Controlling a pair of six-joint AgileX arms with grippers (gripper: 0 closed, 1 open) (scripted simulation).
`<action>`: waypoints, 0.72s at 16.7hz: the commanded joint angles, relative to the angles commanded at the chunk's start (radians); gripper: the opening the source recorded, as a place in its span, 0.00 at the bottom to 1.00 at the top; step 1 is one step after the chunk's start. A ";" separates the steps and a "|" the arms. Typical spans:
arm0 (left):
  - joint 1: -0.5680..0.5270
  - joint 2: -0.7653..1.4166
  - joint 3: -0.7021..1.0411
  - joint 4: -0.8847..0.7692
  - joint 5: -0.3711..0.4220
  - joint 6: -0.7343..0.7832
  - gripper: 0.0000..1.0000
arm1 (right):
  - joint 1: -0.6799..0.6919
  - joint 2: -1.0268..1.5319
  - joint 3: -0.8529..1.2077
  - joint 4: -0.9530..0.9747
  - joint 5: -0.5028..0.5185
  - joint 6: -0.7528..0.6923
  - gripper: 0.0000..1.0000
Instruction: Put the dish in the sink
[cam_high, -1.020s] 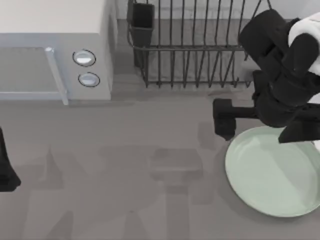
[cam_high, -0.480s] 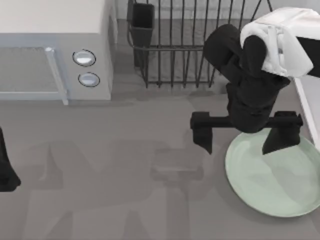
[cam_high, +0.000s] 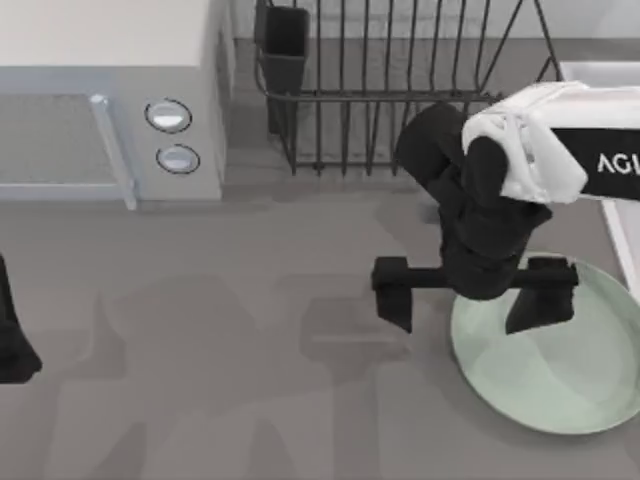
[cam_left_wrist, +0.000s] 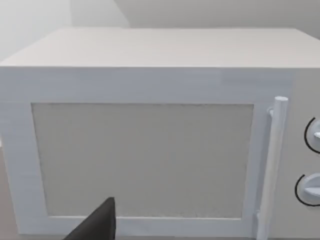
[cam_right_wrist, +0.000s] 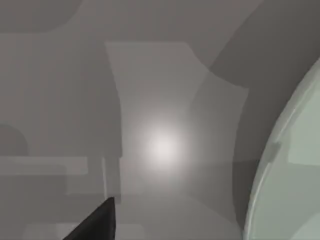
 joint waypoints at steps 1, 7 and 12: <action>0.000 0.000 0.000 0.000 0.000 0.000 1.00 | 0.001 0.019 -0.026 0.049 0.000 0.001 1.00; 0.000 0.000 0.000 0.000 0.000 0.000 1.00 | 0.004 0.072 -0.091 0.153 0.001 0.003 1.00; 0.000 0.000 0.000 0.000 0.000 0.000 1.00 | 0.004 0.072 -0.091 0.153 0.001 0.003 0.77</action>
